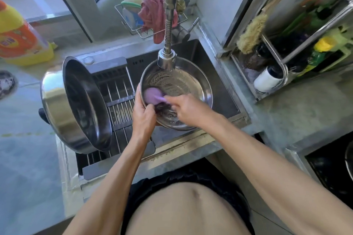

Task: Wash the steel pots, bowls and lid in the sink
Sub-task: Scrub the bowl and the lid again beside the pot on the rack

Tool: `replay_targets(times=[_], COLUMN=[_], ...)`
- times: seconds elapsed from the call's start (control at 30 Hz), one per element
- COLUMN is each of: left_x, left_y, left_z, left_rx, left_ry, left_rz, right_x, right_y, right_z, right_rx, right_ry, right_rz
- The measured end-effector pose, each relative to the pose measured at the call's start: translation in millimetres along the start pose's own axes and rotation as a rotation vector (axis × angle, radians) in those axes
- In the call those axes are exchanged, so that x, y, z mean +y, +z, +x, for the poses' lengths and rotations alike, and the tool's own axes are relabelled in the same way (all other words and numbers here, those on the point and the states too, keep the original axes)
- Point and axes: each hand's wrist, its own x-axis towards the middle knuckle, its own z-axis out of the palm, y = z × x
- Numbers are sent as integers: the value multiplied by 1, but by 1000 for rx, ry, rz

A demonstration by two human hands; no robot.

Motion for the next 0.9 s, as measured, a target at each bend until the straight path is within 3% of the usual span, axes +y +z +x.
replay_targets(times=[0.07,0.13,0.2,0.33,0.37,0.47,0.5,0.63,0.7,0.77,0.83,0.9], left_x=[1,5,10,1,-1,4,4,2,4,7,4,-1], left_y=[-1,-1,2,4,2,1,2,0,-3,-6,-8,-7], left_z=[0,-4,-7,1,2,-1,-1,10,10,6,4,6], left_rx=[-19,-57,-71,-68,-85,-125,-120,-104,-100,-66,18,108], left_ry=[18,58,84,12,20,49,56,39,42,61,85,90], left_rz=[14,23,30,36,45,79,88,54,27,-18,-50,-57], right_x=[6,24,28,9,16,39,36,11,22,36,38,27], right_y=[3,-7,-9,10,5,-12,-12,-3,-13,-25,-27,-18], right_z=[7,16,17,11,15,21,20,17,25,29,25,20], right_rx=[101,289,339,158,199,254,209,96,183,212,100,-52], right_ry=[-29,186,282,-109,-83,222,207,-145,-48,185,337,349], right_rz=[-19,-71,-49,-26,-71,-205,-231,-214,-213,-287,-376,-353])
